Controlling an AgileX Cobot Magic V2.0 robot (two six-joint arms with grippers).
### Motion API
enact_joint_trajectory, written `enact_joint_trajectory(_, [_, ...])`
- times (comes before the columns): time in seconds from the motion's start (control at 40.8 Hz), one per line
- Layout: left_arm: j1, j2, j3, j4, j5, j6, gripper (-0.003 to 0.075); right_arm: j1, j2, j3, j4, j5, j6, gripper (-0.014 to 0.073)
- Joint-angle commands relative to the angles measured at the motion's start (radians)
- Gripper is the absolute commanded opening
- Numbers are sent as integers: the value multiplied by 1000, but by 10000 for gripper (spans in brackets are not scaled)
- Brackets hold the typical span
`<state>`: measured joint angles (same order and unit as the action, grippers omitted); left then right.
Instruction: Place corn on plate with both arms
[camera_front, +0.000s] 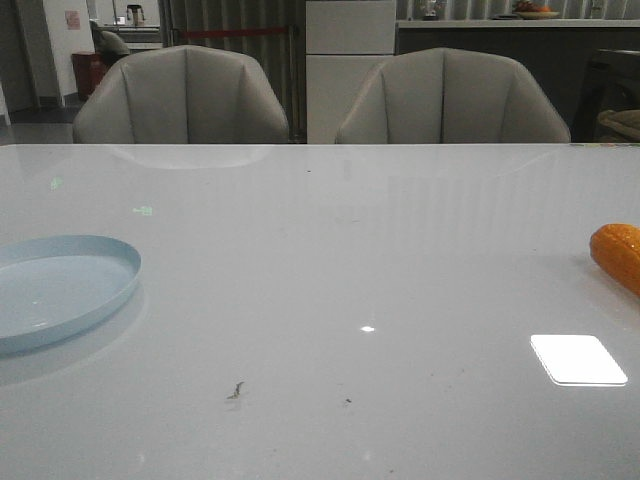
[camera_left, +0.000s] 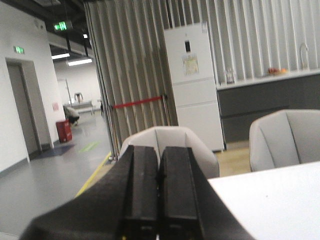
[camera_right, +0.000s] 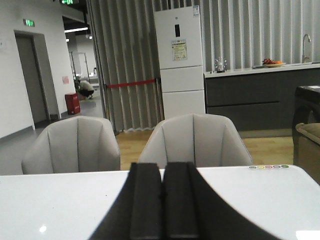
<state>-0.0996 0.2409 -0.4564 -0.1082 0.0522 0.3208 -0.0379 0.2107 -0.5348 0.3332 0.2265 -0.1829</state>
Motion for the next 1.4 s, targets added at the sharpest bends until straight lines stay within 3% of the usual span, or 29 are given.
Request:
enact_joint_trajectory(0.0, [-6, 137, -123, 9, -46, -5, 94, -3, 148, -121, -22, -38, -12, 57])
enact_joint_trajectory(0.27, [-6, 483, -172, 9, -14, -5, 94, -3, 499, -174, -22, 14, -12, 57])
enact_joint_trajectory(0.49, [-6, 658, -172, -123, 8, -5, 97, -3, 665, -174, -21, 122, -12, 57])
enact_joint_trajectory(0.613, [-6, 728, -172, -123, 65, -5, 151, -3, 728, -174, -21, 152, -12, 69])
enact_joint_trajectory(0.711, [-6, 783, -172, -123, 91, -5, 333, -3, 771, -174, -22, 171, -12, 229])
enact_joint_trajectory(0.785, [-6, 813, -172, -123, 84, -5, 465, -3, 792, -174, -22, 168, -12, 422])
enact_joint_trajectory(0.883, [-6, 835, -172, -123, 87, -5, 498, -3, 809, -174, -22, 168, -12, 543])
enact_joint_trajectory(1.03, [9, 864, -179, -169, 89, -7, 498, -3, 817, -174, -22, 170, -12, 561])
enact_joint_trajectory(1.152, [81, 915, -213, -198, 96, -67, 498, -3, 818, -174, -22, 171, -12, 561])
enact_joint_trajectory(1.373, [189, 1085, -380, -170, 276, -55, 494, -3, 818, -174, -22, 171, -12, 561])
